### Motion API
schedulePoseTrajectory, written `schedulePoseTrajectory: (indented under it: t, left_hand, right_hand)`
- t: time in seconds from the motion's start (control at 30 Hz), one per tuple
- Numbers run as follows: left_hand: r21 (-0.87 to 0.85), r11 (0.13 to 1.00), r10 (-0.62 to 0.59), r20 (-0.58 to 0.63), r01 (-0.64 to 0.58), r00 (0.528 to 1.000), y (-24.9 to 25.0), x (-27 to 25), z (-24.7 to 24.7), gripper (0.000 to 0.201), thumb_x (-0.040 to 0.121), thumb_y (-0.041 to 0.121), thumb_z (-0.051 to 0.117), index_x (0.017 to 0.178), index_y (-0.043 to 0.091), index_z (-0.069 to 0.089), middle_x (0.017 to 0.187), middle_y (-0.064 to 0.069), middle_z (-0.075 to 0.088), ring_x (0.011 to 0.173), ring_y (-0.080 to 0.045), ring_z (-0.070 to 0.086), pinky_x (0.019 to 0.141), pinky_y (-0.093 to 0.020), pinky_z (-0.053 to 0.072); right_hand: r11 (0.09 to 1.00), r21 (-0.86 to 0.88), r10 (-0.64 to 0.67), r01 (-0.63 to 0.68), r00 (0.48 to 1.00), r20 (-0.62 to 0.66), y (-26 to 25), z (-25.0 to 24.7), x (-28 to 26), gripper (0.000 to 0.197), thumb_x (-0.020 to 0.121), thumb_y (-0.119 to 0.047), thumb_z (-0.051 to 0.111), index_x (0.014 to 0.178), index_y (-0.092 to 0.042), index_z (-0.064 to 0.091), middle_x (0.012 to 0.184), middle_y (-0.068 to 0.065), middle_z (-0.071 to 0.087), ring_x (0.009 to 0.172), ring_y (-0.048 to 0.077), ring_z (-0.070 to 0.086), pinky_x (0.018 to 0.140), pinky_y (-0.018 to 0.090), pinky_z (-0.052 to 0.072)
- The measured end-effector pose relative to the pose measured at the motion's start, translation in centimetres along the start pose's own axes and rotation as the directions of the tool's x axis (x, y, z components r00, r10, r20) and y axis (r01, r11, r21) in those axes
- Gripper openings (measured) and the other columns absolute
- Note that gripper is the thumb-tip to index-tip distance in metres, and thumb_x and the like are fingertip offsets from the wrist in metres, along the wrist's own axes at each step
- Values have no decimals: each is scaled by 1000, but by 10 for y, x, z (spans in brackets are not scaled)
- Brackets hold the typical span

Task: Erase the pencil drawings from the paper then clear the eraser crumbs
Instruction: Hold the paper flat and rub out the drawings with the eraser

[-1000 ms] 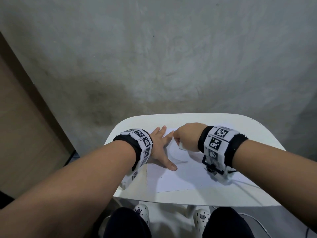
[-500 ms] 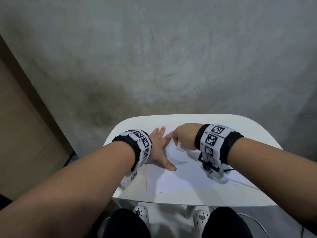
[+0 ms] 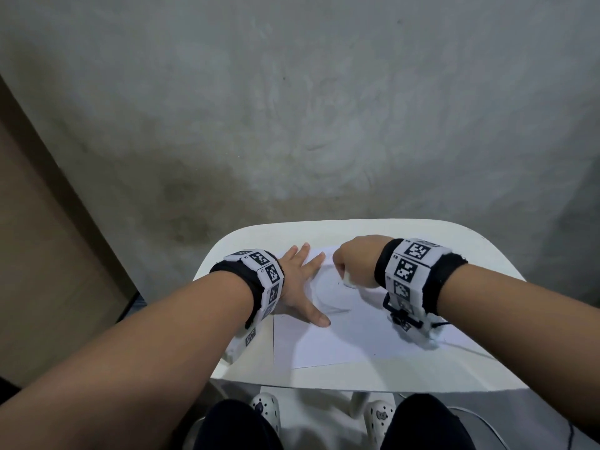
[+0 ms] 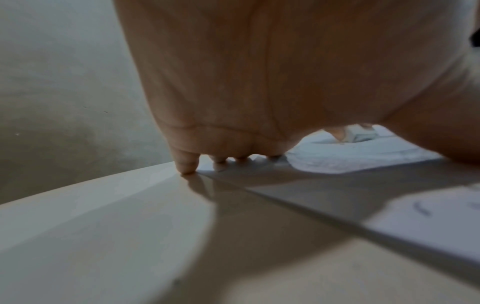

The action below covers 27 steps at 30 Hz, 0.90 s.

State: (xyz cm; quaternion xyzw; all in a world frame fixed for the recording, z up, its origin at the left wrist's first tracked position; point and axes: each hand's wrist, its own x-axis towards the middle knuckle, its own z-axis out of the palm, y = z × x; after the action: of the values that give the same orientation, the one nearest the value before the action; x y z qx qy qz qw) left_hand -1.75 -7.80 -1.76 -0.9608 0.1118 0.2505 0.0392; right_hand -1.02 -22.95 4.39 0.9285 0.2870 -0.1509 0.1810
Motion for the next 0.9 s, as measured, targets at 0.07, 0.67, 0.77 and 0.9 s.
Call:
schedulePoseTrajectory:
  t: [0.07,0.67,0.77,0.9]
  left_hand:
    - [-18,1000,8,-18,-8,1000,-1,0,1,132,66,81,64,149,34,-27,159,-1,-32,148,-23,-24,120,-54,-2]
    - [162,985,66,-13,-63,998,19,-31,7,109,80,89,22,153,22,-23,160,-8,-27,149,-23,-22,120,-51,-9]
    - [156,943,286,66,-293,956,51,-42,10,102,83,85,25,152,27,-23,157,-6,-33,147,-23,-26,120,-50,-10]
    - [119,890,441,9,-439,897,56,-39,0,88,91,74,27,153,32,-20,159,3,-28,148,-16,-21,117,-46,-15]
  right_hand:
    - [999,-9,-42,42,999,8,-7,5,1,23,94,-17,51,113,-13,62,105,-2,66,88,19,58,64,26,43]
    - [442,876,140,-194,979,146,68,37,13,18,95,-3,45,82,-13,52,64,9,50,48,18,42,41,18,37]
    - [481,859,124,-175,984,131,65,37,14,10,93,-3,46,86,-7,53,65,11,51,48,19,42,44,22,36]
    - [490,857,96,-160,987,129,66,36,14,11,93,-3,44,91,-2,55,67,14,51,51,20,42,48,25,36]
